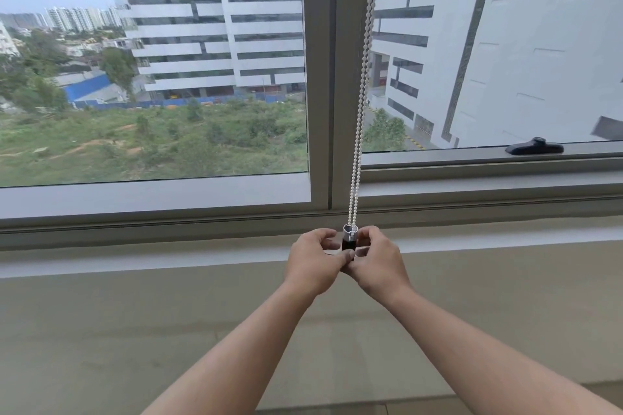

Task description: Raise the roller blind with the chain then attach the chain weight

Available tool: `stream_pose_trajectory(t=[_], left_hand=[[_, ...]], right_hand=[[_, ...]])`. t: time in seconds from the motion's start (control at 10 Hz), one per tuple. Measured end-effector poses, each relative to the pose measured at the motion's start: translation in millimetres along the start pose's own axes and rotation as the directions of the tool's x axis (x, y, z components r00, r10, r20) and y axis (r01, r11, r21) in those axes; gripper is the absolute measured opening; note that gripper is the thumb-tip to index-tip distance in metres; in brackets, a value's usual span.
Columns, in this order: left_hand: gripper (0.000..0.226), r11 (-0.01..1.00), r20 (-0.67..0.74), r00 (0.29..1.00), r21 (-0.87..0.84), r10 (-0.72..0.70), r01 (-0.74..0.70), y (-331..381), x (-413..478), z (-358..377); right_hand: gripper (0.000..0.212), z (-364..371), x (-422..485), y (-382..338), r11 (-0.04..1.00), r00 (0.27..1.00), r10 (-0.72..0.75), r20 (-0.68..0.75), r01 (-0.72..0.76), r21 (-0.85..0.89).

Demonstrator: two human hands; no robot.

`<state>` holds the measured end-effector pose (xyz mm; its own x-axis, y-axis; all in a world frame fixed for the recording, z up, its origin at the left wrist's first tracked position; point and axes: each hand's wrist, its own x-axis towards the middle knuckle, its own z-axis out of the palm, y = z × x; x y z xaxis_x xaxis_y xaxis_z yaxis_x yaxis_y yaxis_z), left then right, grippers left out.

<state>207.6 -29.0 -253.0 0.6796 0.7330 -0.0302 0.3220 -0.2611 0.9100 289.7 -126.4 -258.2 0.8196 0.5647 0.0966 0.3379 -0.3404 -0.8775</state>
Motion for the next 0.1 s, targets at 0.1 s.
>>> stream_pose_trajectory(t=[0.1], left_hand=[[0.060,0.999,0.023,0.999,0.006,-0.043,0.043,-6.3,-0.3,-3.2]], right_hand=[[0.051,4.5,-2.9,1.3,0.999,0.999,0.042,0.019,-0.042,0.001]])
